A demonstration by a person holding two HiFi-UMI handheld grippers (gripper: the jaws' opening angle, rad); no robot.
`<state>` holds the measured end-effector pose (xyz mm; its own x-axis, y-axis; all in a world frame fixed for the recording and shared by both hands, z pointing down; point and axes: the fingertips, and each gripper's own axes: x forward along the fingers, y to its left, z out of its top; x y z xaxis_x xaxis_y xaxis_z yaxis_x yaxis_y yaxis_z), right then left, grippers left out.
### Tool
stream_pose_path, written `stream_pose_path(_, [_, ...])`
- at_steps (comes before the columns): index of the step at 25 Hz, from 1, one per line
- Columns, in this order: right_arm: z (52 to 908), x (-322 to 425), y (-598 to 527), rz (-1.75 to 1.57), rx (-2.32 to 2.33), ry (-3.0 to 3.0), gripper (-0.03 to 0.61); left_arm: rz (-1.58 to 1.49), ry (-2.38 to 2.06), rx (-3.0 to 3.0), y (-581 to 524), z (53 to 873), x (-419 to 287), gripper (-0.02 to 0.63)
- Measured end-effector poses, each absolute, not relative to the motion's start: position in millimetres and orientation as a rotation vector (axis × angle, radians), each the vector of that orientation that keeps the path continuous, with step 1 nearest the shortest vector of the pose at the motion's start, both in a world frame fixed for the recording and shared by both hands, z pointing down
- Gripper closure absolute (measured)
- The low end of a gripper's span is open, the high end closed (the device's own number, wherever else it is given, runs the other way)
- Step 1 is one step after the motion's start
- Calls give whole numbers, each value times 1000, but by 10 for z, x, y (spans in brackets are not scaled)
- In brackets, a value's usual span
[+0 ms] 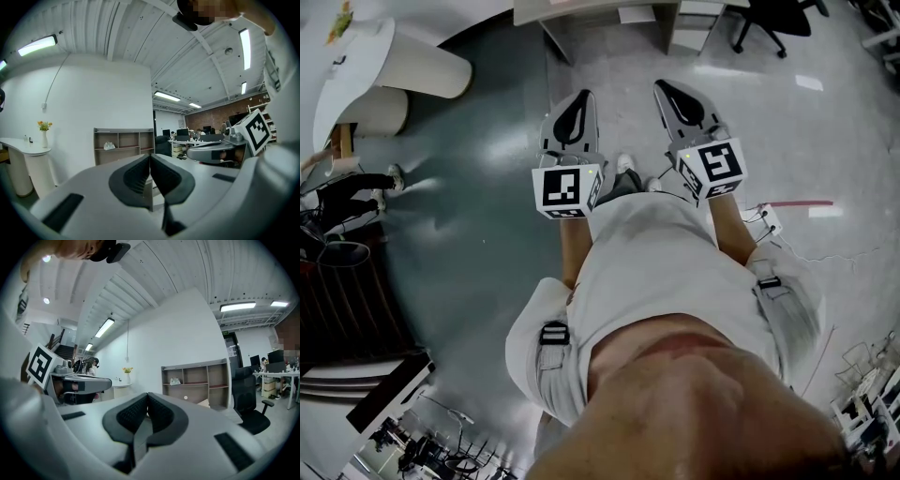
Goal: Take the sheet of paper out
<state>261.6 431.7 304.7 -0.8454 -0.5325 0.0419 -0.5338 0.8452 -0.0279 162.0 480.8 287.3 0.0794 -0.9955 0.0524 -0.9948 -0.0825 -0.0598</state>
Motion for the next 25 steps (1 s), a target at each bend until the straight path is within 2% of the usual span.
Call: stream_pose_path(25, [3067,1484,3418,41,996,-2893,558,-81,2013,-2423,3811,2919,406,591])
